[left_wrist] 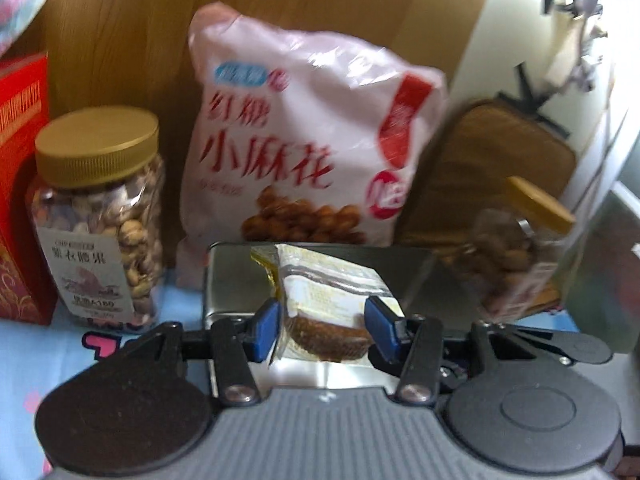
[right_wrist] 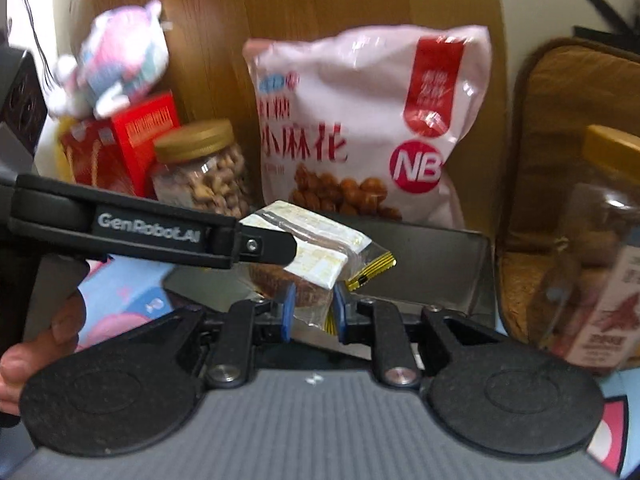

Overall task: Organize snacks
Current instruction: 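Carry the cake package into the metal tin and open the left tool, then move the left tool to the yellow peanut bag and grasp it, then lower the peanut bag into the metal tin and open the left tool, then grasp the clear sunflower-seed bag with the left tool, then carry the seed bag into the metal tin and open the left tool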

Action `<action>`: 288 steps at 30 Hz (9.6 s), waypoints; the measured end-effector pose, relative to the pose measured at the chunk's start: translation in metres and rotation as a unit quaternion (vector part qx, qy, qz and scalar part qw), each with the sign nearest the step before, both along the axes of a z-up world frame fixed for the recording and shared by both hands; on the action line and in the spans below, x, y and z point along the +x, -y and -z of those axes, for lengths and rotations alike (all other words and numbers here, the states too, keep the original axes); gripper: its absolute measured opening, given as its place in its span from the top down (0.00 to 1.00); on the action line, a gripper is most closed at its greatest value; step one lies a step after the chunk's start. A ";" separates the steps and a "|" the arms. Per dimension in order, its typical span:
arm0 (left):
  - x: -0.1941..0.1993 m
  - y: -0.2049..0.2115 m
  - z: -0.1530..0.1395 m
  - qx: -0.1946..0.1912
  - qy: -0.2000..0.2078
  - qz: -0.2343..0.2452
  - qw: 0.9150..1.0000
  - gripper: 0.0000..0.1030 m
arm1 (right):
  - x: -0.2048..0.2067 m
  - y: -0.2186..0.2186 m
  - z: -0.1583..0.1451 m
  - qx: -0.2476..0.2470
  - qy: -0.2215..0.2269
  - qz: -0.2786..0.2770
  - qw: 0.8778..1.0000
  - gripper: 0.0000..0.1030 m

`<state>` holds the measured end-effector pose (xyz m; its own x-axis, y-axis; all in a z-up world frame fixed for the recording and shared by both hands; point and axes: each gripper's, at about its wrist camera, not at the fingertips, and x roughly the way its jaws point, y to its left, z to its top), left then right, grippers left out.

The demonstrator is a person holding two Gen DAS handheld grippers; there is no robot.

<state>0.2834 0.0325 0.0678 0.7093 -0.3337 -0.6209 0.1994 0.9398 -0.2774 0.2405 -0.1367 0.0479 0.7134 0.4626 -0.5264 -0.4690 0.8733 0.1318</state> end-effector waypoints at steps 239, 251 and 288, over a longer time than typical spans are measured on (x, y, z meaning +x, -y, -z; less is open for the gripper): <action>-0.203 0.059 0.070 -0.089 -0.096 0.122 0.984 0.63 | -0.187 0.120 0.067 0.132 -0.077 0.037 0.988 0.44; -0.235 0.005 0.076 -0.127 -0.093 0.116 0.981 0.66 | -0.266 0.074 0.071 0.116 -0.038 -0.029 0.992 0.28; -0.227 -0.022 0.050 -0.185 -0.044 0.109 0.976 0.80 | -0.247 0.024 0.043 0.024 0.095 -0.015 0.995 0.39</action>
